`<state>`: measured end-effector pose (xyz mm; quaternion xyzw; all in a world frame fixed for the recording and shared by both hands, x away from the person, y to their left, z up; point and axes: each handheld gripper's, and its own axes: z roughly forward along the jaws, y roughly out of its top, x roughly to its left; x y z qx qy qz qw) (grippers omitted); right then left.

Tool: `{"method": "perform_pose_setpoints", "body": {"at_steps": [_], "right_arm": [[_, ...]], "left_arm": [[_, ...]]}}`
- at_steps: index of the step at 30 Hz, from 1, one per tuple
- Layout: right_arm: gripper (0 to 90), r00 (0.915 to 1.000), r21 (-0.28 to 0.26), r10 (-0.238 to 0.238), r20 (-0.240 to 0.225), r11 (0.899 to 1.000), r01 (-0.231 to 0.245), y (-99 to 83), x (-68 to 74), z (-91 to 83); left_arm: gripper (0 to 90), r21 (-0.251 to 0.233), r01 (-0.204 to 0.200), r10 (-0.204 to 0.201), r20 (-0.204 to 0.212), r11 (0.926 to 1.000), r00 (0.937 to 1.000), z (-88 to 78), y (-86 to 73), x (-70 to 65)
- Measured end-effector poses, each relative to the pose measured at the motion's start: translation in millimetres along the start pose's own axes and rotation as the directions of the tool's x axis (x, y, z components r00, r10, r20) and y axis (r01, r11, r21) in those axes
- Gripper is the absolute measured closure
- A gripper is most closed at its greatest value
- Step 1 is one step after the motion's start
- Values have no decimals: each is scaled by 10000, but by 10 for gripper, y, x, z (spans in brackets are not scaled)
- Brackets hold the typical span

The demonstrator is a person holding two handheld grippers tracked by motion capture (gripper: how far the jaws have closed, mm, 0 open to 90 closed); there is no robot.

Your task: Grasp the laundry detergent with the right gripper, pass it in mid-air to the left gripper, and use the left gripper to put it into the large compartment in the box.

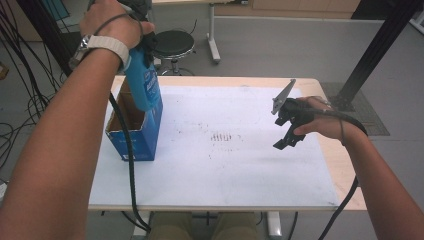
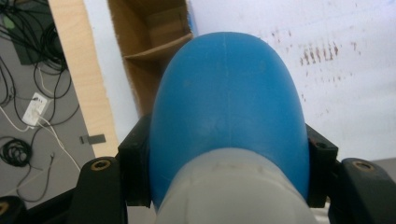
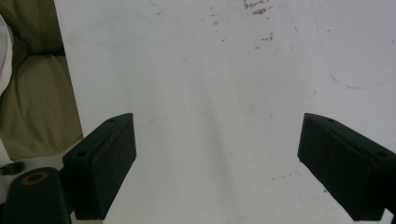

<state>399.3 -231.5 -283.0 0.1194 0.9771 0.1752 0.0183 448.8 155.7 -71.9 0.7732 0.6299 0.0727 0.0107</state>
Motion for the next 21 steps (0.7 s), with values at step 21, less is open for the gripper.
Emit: {"method": "perform_pose_setpoints", "body": {"at_steps": [21], "right_arm": [[116,9999,57,59,-90,10000,-59,41,-99,64]], "left_arm": [[375,-44,1012,-1012,-105,9949,9948,13,23,283]]}}
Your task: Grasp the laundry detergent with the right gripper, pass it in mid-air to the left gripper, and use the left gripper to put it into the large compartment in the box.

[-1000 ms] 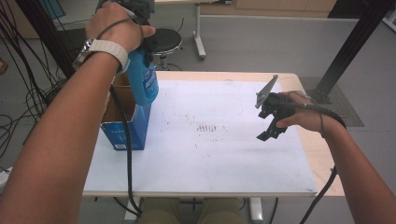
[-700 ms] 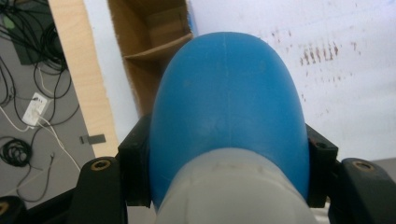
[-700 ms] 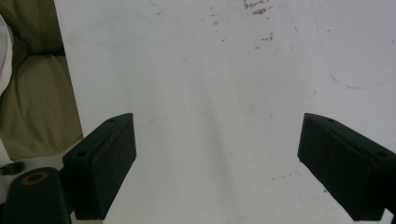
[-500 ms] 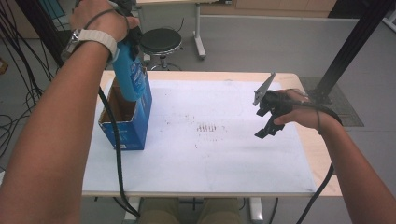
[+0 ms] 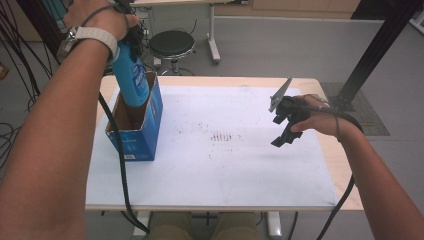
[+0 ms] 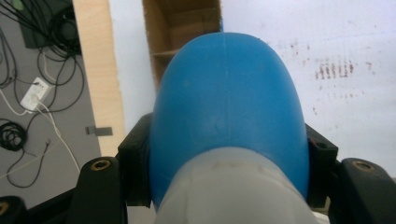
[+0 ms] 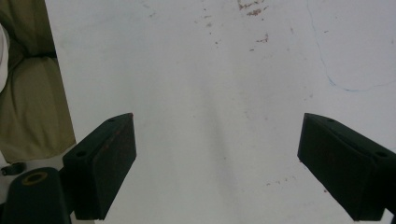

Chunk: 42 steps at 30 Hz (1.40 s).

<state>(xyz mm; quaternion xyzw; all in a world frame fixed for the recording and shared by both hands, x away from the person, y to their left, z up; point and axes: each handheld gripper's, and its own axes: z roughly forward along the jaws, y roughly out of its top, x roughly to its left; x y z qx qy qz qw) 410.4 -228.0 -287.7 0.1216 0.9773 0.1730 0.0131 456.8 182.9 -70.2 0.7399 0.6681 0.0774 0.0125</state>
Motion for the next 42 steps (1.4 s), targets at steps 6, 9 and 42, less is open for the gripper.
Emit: {"method": "perform_pose_setpoints", "body": {"at_steps": [6,9,42], "right_arm": [[116,10000,-57,45,-63,10000,-45,-3,-18,43],[116,9999,-9,51,-99,10000,-51,-6,-21,60],[116,9997,26,203,-167,9998,-203,1,-21,126]], "left_arm": [[375,-43,42,-44,-333,10000,9994,111,27,35],[375,-69,88,-90,-373,9999,9993,167,33,60],[374,330,201,-195,-189,9993,9996,851,-67,177]]}}
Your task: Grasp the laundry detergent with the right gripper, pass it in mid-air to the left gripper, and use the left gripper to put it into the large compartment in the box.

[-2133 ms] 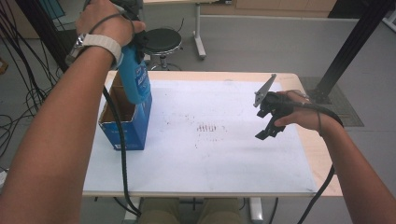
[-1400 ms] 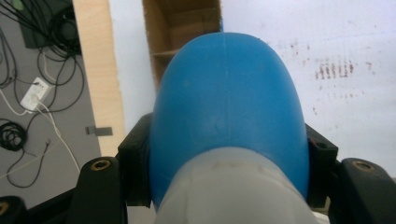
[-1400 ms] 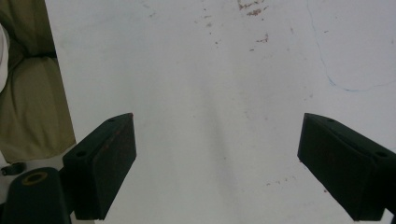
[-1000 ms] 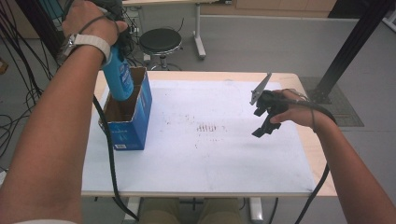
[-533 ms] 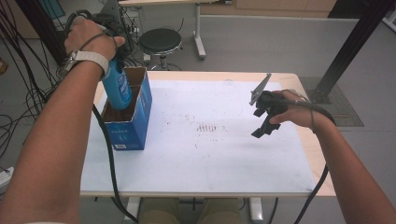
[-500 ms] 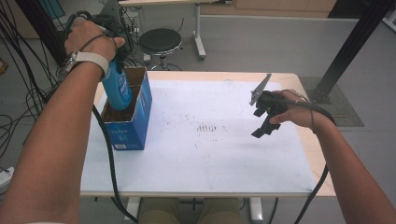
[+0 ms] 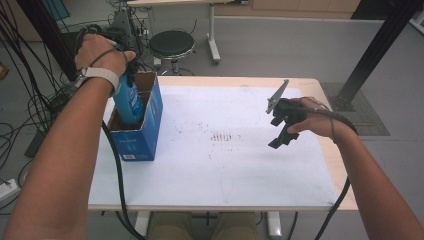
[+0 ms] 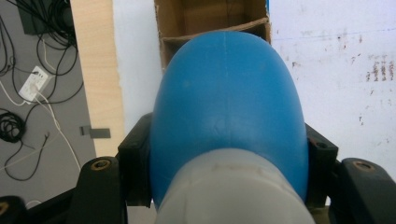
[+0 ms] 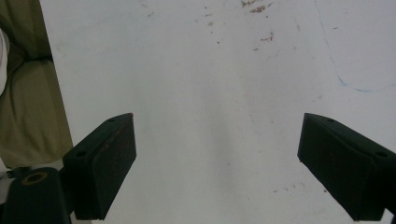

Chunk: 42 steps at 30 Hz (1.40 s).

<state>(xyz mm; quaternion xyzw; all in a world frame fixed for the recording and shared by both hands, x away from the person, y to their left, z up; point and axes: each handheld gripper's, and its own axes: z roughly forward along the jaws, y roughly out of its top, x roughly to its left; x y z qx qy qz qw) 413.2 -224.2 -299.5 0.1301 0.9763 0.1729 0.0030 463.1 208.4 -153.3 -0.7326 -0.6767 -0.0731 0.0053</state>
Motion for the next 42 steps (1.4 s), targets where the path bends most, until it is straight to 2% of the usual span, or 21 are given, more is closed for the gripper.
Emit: {"method": "perform_pose_setpoints", "body": {"at_steps": [11,32,42], "right_arm": [[116,9999,-121,120,8,9999,-119,-50,21,10],[116,9991,-80,353,-232,9993,-355,-105,10,132],[116,9985,-51,446,-318,9990,-448,-142,10,173]], "left_arm": [[374,155,-170,170,43,9997,9998,353,-33,-38],[374,259,-180,183,-114,9995,9998,818,-86,-44],[374,258,-272,276,-125,9993,9995,972,-93,-72]]}}
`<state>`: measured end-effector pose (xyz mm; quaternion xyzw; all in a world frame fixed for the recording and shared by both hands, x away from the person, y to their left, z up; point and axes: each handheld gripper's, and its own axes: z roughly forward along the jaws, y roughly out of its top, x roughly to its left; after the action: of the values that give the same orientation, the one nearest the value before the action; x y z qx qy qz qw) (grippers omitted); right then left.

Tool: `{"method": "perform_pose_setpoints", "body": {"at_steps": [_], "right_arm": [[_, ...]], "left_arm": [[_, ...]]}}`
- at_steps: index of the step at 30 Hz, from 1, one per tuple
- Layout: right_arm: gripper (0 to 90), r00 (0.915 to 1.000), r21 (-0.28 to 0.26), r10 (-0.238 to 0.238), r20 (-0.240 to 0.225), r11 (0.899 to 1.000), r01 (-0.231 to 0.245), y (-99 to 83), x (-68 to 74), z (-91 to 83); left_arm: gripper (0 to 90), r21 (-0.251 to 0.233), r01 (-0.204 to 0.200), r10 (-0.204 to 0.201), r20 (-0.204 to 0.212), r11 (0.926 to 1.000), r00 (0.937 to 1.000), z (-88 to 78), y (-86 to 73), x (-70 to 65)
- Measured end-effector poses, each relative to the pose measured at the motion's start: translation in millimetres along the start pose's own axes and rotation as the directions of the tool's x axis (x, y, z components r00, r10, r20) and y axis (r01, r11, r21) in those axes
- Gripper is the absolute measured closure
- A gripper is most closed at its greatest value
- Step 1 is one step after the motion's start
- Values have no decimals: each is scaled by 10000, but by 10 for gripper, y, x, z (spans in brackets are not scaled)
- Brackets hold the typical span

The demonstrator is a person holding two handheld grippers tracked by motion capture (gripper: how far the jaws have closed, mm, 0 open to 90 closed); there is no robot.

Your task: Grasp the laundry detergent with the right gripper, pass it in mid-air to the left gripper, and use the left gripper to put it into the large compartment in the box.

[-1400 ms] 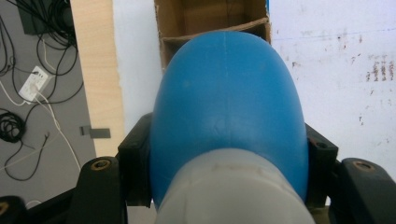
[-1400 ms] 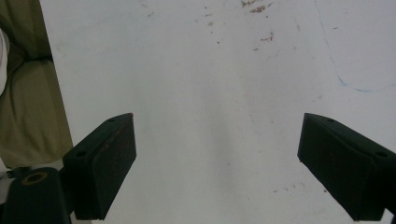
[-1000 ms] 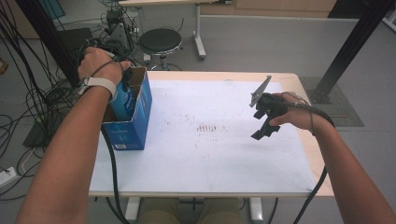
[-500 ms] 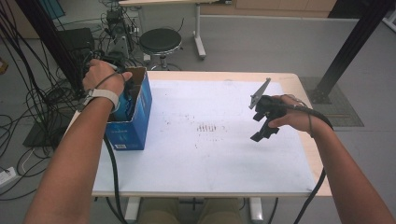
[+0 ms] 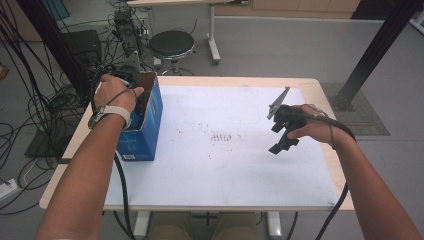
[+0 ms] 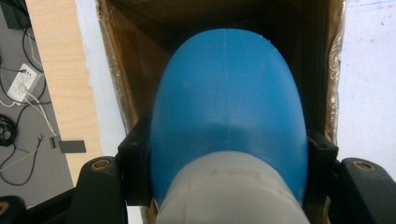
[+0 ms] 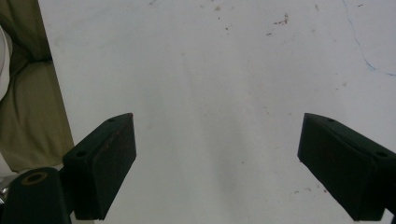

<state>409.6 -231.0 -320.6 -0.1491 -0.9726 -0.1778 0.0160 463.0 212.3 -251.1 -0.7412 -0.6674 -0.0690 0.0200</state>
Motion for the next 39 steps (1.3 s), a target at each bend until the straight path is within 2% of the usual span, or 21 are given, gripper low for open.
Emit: {"method": "perform_pose_setpoints", "body": {"at_steps": [18,39], "right_arm": [[115,9998,66,131,-124,9999,-130,-29,-3,67],[115,9998,10,182,-118,9998,-182,-65,-3,75]], "left_arm": [[374,190,-23,20,159,9998,9999,244,-8,-8],[373,163,-117,114,185,9998,9998,260,10,-5]]}}
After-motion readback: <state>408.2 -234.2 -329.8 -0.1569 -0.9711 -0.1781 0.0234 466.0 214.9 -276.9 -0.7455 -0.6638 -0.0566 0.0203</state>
